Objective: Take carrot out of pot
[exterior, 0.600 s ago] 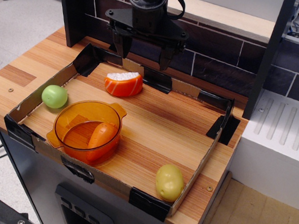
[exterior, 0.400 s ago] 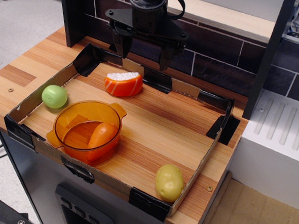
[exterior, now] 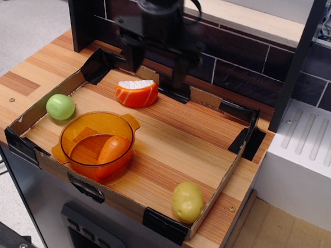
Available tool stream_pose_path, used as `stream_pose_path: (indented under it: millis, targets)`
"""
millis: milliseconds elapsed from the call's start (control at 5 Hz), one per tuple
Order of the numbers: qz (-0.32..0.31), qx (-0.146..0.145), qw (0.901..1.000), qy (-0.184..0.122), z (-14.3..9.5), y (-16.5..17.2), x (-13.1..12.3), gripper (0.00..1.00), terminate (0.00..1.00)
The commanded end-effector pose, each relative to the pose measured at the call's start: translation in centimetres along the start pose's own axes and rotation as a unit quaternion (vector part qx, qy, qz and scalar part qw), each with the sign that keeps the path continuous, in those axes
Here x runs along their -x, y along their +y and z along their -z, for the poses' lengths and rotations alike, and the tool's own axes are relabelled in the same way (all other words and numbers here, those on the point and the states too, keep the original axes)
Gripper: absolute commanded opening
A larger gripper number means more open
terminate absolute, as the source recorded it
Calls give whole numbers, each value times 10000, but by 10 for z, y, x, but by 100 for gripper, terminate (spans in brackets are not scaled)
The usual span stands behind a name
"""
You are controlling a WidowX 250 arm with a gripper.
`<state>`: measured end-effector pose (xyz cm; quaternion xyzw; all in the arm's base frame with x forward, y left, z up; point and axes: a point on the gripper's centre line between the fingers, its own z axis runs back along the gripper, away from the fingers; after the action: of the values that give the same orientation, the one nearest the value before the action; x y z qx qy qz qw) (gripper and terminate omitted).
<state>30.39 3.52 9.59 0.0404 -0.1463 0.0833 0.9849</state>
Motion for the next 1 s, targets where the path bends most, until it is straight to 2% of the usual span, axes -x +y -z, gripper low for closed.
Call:
stream_pose_path:
  millis: [0, 200, 400, 600, 800]
  targets:
    - [827, 259, 9959, -242, -37, 51, 16, 100, 0]
    - [1054, 297, 9933, 359, -19, 64, 38, 100, 0]
    - [1209, 339, 9898, 678, -4, 60, 54, 100, 0]
    - [1260, 309, 9878, 857, 8, 54, 66, 100, 0]
    - [1336, 334, 9867, 864, 15, 50, 76, 100, 0]
